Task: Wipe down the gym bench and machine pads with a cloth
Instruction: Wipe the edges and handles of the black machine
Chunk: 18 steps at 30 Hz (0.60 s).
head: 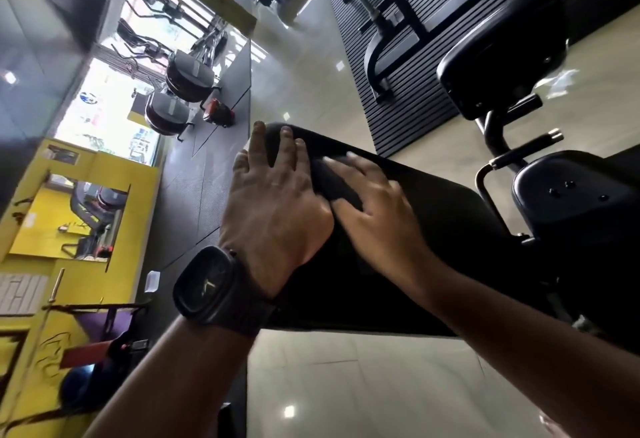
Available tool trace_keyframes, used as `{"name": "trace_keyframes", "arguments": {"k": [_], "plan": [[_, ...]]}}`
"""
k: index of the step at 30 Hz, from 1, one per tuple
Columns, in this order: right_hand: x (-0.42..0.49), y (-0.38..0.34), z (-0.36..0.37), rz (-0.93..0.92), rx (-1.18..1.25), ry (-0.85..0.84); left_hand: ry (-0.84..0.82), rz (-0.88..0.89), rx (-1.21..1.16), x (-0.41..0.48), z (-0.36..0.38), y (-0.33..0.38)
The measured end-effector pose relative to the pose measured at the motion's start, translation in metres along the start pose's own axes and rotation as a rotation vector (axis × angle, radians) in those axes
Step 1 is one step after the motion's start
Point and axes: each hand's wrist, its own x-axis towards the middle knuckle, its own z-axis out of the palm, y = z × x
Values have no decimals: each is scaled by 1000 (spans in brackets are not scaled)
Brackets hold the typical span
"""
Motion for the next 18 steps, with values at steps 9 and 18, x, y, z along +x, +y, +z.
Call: {"name": "trace_keyframes", "arguments": {"k": [9, 18], "plan": [[61, 24, 4, 174, 47, -1, 24, -17, 56, 6, -1, 2], [93, 21, 0, 25, -1, -75, 63, -19, 103, 10, 2, 5]]}}
